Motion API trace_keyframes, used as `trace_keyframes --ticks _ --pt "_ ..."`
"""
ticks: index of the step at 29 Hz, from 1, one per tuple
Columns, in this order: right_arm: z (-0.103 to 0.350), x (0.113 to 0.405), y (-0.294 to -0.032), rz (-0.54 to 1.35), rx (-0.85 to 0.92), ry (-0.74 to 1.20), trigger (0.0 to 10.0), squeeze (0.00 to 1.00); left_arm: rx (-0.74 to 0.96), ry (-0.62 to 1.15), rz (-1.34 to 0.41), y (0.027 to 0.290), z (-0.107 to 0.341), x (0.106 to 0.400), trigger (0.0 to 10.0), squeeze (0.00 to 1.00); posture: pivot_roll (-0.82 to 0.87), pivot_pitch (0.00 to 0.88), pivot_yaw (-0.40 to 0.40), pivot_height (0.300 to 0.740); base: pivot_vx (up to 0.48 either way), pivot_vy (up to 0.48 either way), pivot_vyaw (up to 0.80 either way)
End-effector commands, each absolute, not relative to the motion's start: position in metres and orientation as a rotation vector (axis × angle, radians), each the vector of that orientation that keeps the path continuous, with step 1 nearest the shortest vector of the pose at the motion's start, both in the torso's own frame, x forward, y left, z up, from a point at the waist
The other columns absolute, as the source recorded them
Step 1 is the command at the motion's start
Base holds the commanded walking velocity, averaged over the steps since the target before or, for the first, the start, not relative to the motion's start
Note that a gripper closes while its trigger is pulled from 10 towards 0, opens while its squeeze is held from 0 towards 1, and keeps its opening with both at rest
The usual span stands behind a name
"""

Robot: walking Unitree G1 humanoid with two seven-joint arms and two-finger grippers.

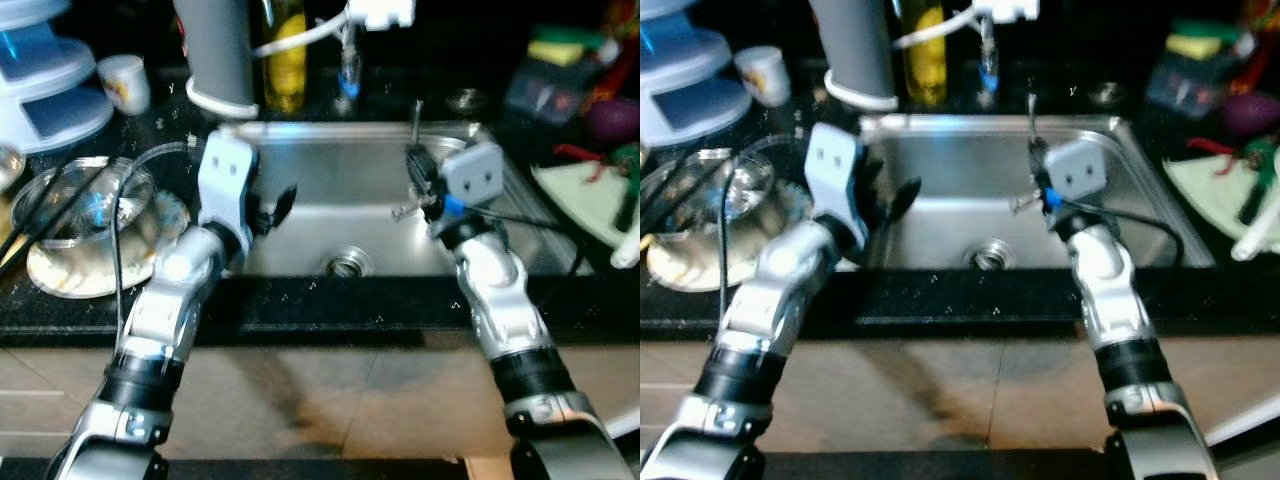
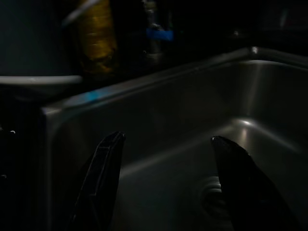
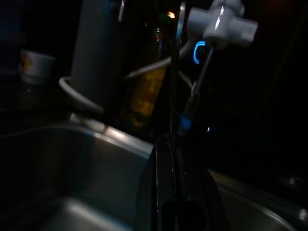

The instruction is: Kitchen organization

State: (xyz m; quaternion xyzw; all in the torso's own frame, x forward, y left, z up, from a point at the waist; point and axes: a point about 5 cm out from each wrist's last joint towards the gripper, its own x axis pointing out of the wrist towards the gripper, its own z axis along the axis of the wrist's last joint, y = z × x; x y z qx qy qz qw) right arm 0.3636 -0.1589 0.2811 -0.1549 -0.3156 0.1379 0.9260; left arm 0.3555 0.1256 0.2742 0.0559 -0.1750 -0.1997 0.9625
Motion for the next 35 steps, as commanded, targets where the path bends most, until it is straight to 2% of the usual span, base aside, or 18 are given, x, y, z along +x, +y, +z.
trace_keyframes --ticks 1,15,26,35 --pt "0.278 0.363 -0.165 0.27 -0.332 -0.641 10.0 0.0 0.12 -0.34 -0.422 0.123 0.27 0.355 10.0 0.0 -0.06 0.195 0.018 0.74 0.27 0.0 0.0" --pt "0.279 0.366 -0.171 0.259 -0.35 -0.628 10.0 0.0 0.14 -0.303 -0.484 0.111 0.262 0.352 10.0 0.0 -0.06 0.195 0.023 0.74 0.035 0.0 0.0" --pt "0.279 0.381 -0.17 0.365 -0.412 -0.493 10.0 0.0 0.158 -0.302 -0.477 0.112 0.264 0.353 10.0 0.0 -0.06 0.2 0.019 0.74 0.0 0.0 0.0" --pt "0.278 0.401 -0.163 0.501 -0.54 -0.321 10.0 0.0 0.298 -0.264 -0.605 0.1 0.278 0.347 10.0 0.0 -0.05 0.205 0.017 0.74 0.0 0.0 0.0"
